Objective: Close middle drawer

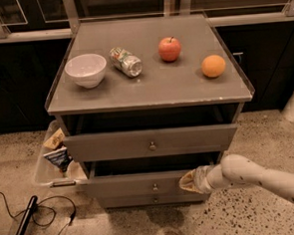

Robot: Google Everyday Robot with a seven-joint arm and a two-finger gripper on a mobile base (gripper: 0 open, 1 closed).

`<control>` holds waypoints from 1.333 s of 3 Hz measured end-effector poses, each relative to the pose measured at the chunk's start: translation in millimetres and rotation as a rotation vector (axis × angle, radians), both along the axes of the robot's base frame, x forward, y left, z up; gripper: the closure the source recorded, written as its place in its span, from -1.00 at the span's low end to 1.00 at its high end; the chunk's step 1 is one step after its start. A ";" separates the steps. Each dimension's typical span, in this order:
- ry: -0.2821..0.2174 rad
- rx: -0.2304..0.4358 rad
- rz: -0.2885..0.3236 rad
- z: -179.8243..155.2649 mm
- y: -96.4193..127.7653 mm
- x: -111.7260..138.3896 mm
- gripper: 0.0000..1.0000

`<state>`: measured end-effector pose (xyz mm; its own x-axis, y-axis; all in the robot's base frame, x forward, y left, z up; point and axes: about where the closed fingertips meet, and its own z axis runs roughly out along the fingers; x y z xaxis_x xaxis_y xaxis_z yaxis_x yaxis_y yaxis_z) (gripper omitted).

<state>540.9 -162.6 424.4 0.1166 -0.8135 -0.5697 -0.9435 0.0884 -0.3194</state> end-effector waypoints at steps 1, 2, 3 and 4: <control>0.000 0.000 0.000 0.0 0.1 0.0 0.16; 0.000 0.000 0.000 -0.1 0.1 0.0 -0.30; 0.000 0.000 0.000 -0.1 0.1 0.0 -0.76; 0.000 0.000 0.000 -0.1 0.2 0.0 -1.00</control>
Offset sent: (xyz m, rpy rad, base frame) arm 0.0000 0.0000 0.0000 0.0000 0.0000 0.0000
